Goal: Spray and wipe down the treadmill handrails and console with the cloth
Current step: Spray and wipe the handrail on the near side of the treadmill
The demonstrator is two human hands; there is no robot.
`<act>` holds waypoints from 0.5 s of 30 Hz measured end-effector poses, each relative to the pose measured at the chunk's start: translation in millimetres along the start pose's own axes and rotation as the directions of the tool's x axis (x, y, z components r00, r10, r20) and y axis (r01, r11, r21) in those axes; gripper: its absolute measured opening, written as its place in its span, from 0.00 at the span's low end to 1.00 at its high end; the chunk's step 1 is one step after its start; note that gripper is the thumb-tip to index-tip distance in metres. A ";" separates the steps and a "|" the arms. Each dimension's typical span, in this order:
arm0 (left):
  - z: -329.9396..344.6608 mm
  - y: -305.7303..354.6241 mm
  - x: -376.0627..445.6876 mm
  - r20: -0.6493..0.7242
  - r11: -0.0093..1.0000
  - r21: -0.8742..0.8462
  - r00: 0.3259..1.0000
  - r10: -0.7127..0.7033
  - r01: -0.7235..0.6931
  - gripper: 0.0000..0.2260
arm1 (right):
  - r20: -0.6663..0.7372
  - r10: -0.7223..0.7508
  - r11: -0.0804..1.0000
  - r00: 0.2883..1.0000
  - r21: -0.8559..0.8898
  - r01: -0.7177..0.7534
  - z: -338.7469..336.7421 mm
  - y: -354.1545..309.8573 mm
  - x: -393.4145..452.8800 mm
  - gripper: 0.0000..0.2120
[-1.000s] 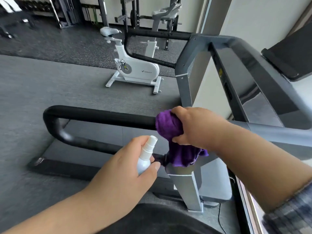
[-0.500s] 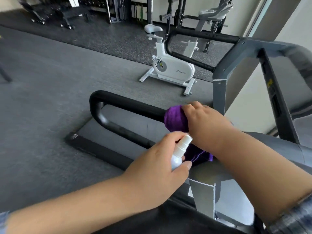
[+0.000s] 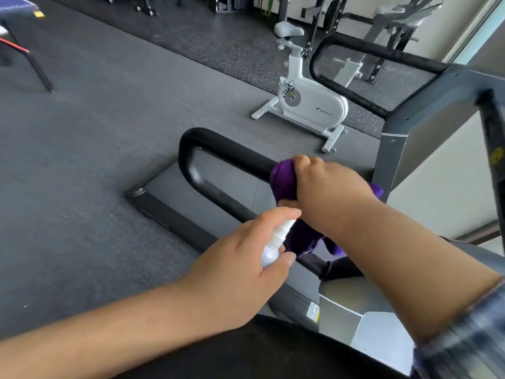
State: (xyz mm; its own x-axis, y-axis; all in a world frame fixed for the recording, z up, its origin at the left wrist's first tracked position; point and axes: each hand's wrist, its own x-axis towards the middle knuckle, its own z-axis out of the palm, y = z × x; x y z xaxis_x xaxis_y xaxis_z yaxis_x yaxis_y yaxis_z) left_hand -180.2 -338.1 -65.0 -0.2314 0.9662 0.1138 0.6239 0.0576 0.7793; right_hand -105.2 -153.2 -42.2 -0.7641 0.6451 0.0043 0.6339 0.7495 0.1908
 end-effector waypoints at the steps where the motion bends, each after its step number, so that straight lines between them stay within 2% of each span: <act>1: 0.9 -0.3 0.4 -0.003 1.000 0.006 1.000 0.002 -0.002 0.23 | 0.004 -0.010 1.000 1.000 0.015 0.010 -1.6 -10.8 11.9 0.28; 4: 5.4 0.9 1.8 0.005 1.000 -0.012 1.000 0.021 -0.021 0.24 | 0.001 -0.014 0.998 1.000 0.063 0.014 -4.2 -26.0 30.4 0.26; 10: -1.4 -9.0 4.4 -0.035 0.999 -0.001 0.998 0.044 -0.044 0.25 | 0.051 0.073 0.983 0.996 0.163 -0.080 -4.0 -5.7 9.9 0.25; 15: -29.1 -41.0 1.4 -0.108 0.999 -0.040 0.994 -0.031 0.027 0.24 | 0.026 0.103 0.994 0.994 0.020 -0.104 -6.8 -13.4 9.8 0.27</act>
State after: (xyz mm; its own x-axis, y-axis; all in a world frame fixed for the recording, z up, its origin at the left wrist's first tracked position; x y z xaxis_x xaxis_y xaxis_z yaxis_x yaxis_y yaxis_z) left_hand -227.8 -346.4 -78.8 -0.3301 0.9311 0.1553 0.5870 0.0737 0.8062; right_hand -121.9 -157.9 -38.1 -0.6911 0.7228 -0.0017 0.7121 0.6813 0.1697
